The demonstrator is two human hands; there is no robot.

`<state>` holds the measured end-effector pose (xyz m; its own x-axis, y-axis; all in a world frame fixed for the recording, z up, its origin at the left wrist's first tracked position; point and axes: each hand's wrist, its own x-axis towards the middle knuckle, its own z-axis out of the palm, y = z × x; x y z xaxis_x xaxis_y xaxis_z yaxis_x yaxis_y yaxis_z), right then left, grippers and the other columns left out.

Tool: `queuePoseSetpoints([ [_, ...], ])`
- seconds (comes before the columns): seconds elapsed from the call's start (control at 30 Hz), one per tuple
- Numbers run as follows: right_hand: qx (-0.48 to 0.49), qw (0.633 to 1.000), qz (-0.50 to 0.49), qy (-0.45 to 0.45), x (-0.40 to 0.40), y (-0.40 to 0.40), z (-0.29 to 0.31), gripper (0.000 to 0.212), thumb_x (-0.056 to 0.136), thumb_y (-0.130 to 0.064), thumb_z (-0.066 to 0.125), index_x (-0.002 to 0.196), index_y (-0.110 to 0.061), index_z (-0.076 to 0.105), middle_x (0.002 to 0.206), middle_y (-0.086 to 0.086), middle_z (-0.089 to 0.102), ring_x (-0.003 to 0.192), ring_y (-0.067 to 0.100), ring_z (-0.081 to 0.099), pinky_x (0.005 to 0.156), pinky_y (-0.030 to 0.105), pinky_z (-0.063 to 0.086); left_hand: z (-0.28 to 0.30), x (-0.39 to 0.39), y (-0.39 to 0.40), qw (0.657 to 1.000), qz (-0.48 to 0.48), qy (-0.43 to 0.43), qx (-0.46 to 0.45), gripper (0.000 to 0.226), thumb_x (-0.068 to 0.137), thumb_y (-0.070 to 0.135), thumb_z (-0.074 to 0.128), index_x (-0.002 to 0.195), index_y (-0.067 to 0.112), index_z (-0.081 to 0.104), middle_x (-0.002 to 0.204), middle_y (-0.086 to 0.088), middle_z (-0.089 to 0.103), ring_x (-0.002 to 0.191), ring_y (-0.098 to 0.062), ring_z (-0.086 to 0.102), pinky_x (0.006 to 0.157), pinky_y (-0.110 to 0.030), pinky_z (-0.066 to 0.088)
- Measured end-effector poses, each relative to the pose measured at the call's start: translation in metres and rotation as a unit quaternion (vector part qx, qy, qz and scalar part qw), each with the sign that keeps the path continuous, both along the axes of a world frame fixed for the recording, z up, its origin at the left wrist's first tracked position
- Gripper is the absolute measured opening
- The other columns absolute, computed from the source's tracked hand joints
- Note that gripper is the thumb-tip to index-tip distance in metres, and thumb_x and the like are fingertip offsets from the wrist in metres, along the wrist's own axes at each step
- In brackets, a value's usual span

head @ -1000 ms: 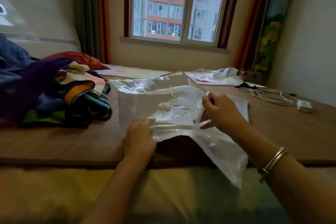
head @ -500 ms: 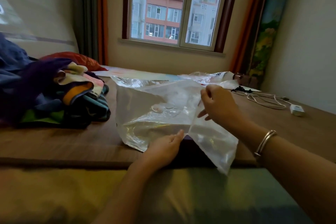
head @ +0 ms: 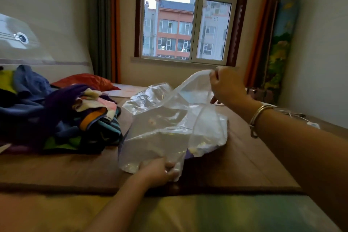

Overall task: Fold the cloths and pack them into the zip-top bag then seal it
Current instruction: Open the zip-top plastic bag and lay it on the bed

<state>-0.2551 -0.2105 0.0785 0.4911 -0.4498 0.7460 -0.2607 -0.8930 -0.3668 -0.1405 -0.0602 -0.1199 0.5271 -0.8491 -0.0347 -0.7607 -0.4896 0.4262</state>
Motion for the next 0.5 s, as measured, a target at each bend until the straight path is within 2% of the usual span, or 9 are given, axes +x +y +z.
queuePoseSetpoints([
  [0.03, -0.014, 1.0, -0.003, 0.019, 0.002, 0.001, 0.002, 0.029, 0.101, -0.026, 0.04, 0.09, -0.005, 0.057, 0.07, 0.004, 0.053, 0.063, 0.02, 0.059, 0.058, 0.028, 0.046, 0.002, 0.0, 0.0, 1.0, 0.009, 0.014, -0.01, 0.029, 0.093, 0.053, 0.043, 0.098, 0.038, 0.067, 0.099, 0.007, 0.067, 0.1, -0.014, 0.059, 0.089, -0.027, 0.043],
  [0.1, -0.015, 0.999, 0.015, 0.048, 0.005, 0.006, 0.004, 0.027, 0.101, -0.028, 0.042, 0.086, -0.009, 0.053, 0.065, 0.002, 0.053, 0.059, 0.023, 0.065, 0.056, 0.03, 0.049, 0.01, -0.003, -0.002, 0.999, 0.047, 0.005, -0.025, 0.038, 0.092, 0.053, 0.043, 0.071, 0.029, 0.065, 0.07, 0.007, 0.062, 0.08, -0.012, 0.058, 0.074, -0.027, 0.043],
  [0.17, -0.01, 0.997, 0.034, 0.065, 0.007, 0.011, 0.003, 0.026, 0.101, -0.029, 0.044, 0.086, -0.01, 0.052, 0.064, 0.001, 0.052, 0.058, 0.022, 0.067, 0.054, 0.026, 0.048, 0.016, -0.011, -0.009, 0.995, 0.093, -0.01, -0.042, 0.054, 0.091, 0.063, 0.037, 0.061, 0.021, 0.055, 0.058, 0.006, 0.05, 0.068, -0.013, 0.051, 0.069, -0.028, 0.04],
  [0.23, -0.011, 0.996, 0.049, 0.08, 0.007, 0.017, 0.001, 0.027, 0.1, -0.031, 0.045, 0.087, -0.009, 0.053, 0.065, 0.003, 0.053, 0.056, 0.02, 0.068, 0.054, 0.026, 0.05, 0.021, -0.022, -0.013, 0.993, 0.095, 0.026, -0.068, 0.068, 0.078, 0.083, 0.025, 0.063, 0.022, 0.053, 0.059, 0.006, 0.05, 0.065, -0.013, 0.051, 0.073, -0.032, 0.04],
  [0.27, -0.015, 0.995, 0.053, 0.089, 0.007, 0.02, -0.002, 0.027, 0.1, -0.032, 0.045, 0.087, -0.009, 0.053, 0.066, 0.003, 0.054, 0.056, 0.02, 0.068, 0.054, 0.027, 0.05, 0.021, -0.028, -0.015, 0.993, 0.082, 0.051, -0.071, 0.075, 0.07, 0.088, 0.022, 0.073, 0.022, 0.057, 0.068, 0.004, 0.056, 0.07, -0.013, 0.055, 0.074, -0.032, 0.041],
  [0.33, -0.028, 0.991, 0.046, 0.123, 0.004, 0.024, -0.012, 0.028, 0.1, -0.035, 0.044, 0.086, -0.012, 0.049, 0.066, 0.003, 0.054, 0.054, 0.019, 0.067, 0.051, 0.026, 0.045, 0.013, -0.034, -0.02, 0.992, 0.079, 0.073, -0.058, 0.101, 0.06, 0.097, 0.026, 0.113, 0.017, 0.056, 0.11, -0.004, 0.063, 0.101, -0.019, 0.058, 0.089, -0.036, 0.042],
  [0.4, -0.049, 0.982, 0.03, 0.179, -0.001, 0.028, -0.03, 0.03, 0.097, -0.042, 0.045, 0.086, -0.014, 0.044, 0.066, 0.0, 0.052, 0.052, 0.017, 0.064, 0.051, 0.026, 0.041, 0.003, -0.04, -0.023, 0.993, 0.103, 0.053, -0.011, 0.122, 0.05, 0.102, 0.029, 0.142, 0.022, 0.033, 0.149, -0.007, 0.037, 0.137, -0.031, 0.032, 0.108, -0.059, 0.023],
  [0.47, -0.063, 0.971, 0.019, 0.23, -0.009, 0.033, -0.051, 0.033, 0.093, -0.047, 0.048, 0.087, -0.015, 0.043, 0.069, -0.003, 0.049, 0.061, 0.019, 0.061, 0.055, 0.027, 0.043, -0.003, -0.048, -0.021, 0.994, 0.097, 0.004, 0.045, 0.119, 0.057, 0.098, 0.032, 0.15, 0.026, 0.014, 0.16, -0.001, 0.01, 0.147, -0.033, 0.0, 0.106, -0.073, -0.006],
  [0.5, -0.07, 0.965, 0.011, 0.253, -0.014, 0.036, -0.062, 0.035, 0.091, -0.049, 0.05, 0.087, -0.014, 0.046, 0.071, -0.003, 0.049, 0.067, 0.02, 0.059, 0.058, 0.028, 0.042, -0.004, -0.051, -0.02, 0.994, 0.087, -0.02, 0.063, 0.116, 0.06, 0.096, 0.032, 0.151, 0.028, 0.009, 0.161, 0.0, 0.003, 0.147, -0.032, -0.008, 0.102, -0.074, -0.014],
])
